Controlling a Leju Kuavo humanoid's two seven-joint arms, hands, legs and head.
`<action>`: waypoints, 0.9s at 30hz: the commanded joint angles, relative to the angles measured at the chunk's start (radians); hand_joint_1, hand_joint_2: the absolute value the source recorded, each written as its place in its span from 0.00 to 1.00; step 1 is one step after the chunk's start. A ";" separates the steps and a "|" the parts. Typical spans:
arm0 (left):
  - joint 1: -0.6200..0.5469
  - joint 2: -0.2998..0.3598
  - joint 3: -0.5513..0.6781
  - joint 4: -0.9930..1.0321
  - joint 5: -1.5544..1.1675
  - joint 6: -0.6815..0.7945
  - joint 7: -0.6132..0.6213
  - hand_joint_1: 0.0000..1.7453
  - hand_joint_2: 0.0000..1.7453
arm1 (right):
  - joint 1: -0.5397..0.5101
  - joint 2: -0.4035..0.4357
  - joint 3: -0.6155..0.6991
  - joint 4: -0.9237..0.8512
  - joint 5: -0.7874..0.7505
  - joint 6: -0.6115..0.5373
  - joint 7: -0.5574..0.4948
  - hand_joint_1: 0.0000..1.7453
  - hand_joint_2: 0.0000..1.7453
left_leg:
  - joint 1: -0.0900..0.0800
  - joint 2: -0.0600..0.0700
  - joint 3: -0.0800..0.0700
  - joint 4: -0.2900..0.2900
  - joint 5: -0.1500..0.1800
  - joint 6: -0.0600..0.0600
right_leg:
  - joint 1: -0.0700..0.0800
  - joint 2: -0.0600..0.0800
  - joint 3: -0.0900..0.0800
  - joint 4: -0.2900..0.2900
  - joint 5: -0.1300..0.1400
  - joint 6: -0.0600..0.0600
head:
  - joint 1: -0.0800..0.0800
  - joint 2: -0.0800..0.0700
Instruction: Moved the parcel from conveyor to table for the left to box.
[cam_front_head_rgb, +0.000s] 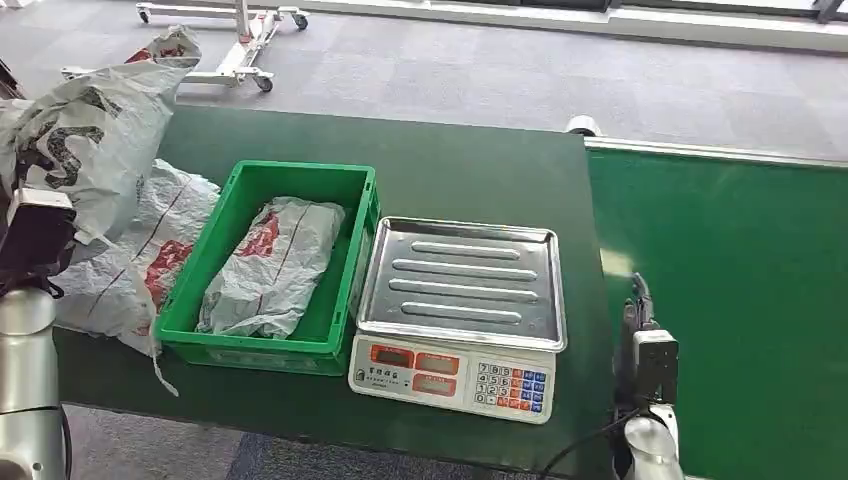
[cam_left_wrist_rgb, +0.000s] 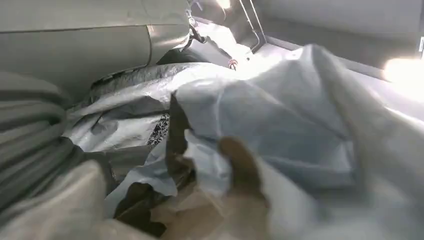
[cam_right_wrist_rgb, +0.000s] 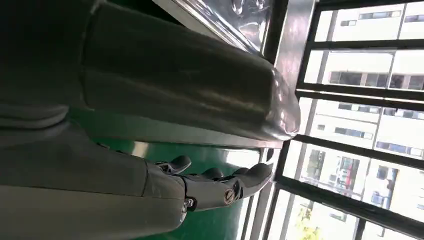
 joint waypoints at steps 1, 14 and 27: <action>-0.024 -0.040 0.018 0.033 0.000 0.001 0.006 1.00 1.00 | -0.013 0.021 -0.030 0.012 -0.002 0.004 0.002 0.00 0.00 | 0.001 -0.006 0.002 -0.002 0.000 0.001 | 0.000 0.004 0.003 -0.002 0.000 0.000 | 0.000 0.000; -0.024 -0.040 0.018 0.033 0.000 0.001 0.006 1.00 1.00 | -0.013 0.021 -0.030 0.012 -0.002 0.004 0.002 0.00 0.00 | 0.001 -0.006 0.002 -0.001 0.000 0.001 | 0.000 0.003 0.002 -0.001 0.000 0.000 | 0.000 0.000; -0.024 -0.040 0.018 0.033 0.000 0.001 0.006 1.00 1.00 | -0.013 0.021 -0.030 0.012 -0.002 0.004 0.002 0.00 0.00 | 0.000 -0.004 0.001 -0.001 0.000 0.001 | 0.000 0.002 0.002 -0.001 0.000 0.000 | 0.000 0.000</action>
